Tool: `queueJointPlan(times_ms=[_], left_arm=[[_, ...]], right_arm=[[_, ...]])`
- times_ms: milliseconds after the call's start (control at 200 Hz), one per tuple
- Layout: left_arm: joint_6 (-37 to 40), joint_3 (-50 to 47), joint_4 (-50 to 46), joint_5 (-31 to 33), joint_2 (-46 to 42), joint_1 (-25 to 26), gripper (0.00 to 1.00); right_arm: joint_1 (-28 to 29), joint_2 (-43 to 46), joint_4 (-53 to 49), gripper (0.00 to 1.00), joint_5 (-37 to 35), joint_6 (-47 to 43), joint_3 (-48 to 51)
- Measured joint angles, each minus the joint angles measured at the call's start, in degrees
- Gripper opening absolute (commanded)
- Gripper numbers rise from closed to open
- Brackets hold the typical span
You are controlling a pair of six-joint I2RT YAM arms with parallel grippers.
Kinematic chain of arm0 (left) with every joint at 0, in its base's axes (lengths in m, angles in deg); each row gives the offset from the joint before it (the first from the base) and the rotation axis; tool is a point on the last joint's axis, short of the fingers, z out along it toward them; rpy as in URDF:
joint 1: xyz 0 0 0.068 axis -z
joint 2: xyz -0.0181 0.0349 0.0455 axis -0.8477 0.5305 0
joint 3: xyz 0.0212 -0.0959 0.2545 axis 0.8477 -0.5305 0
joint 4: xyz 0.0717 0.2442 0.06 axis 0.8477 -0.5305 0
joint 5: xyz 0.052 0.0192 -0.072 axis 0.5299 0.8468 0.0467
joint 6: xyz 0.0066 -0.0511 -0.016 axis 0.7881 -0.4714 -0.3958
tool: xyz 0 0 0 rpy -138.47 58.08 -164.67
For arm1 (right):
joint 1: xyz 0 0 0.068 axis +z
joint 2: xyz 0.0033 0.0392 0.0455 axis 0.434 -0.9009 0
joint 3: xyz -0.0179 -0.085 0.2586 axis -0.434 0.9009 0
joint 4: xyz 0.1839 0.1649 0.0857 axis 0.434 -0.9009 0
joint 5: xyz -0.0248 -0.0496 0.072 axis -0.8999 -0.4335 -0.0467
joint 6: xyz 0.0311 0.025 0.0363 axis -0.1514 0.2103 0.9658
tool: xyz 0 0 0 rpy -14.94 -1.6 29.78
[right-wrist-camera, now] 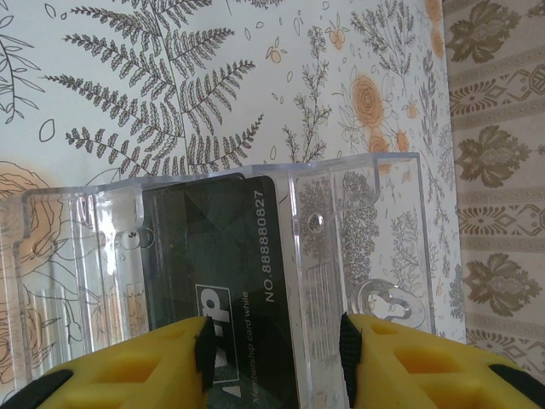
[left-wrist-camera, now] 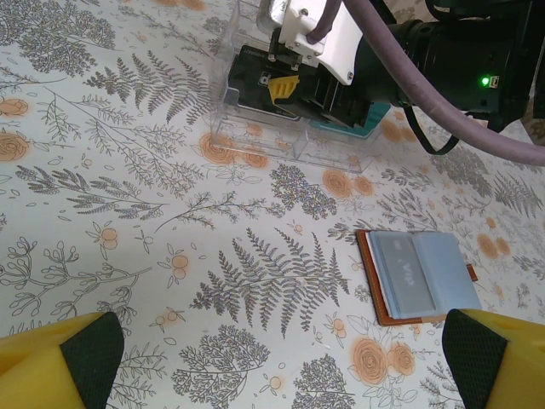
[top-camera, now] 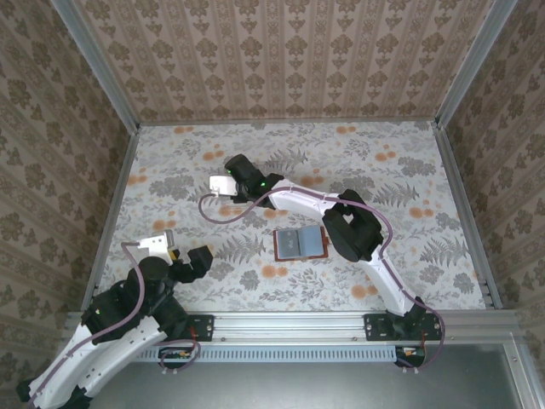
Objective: Take the credit cards out of the card holder
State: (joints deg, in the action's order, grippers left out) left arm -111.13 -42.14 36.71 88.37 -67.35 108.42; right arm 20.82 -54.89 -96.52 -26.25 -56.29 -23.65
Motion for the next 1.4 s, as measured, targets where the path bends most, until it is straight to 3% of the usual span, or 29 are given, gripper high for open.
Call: queueJointPlan(times_ms=[535,830,1000,1170,1400], left_arm=[[0.0,0.0,0.0,-0.4,0.0,0.0,1.00],[0.0,0.0,1.7,-1.9,0.7,0.0,1.00],[0.0,-0.8,6.6,-4.0,6.6,0.0,1.00],[-0.1,-2.5,14.0,-7.4,15.1,0.0,1.00],[-2.6,-4.6,28.2,-13.1,29.9,0.1,0.89]], right_arm=[[0.0,1.8,0.7,0.48,0.3,0.5,5.1],[0.0,13.8,3.3,0.50,0.5,6.8,14.6],[0.0,24.6,6.2,0.48,-1.1,15.8,22.8],[0.0,35.9,6.5,0.43,-6.0,30.7,32.4],[-0.7,47.7,2.7,0.44,-9.1,52.8,47.3]])
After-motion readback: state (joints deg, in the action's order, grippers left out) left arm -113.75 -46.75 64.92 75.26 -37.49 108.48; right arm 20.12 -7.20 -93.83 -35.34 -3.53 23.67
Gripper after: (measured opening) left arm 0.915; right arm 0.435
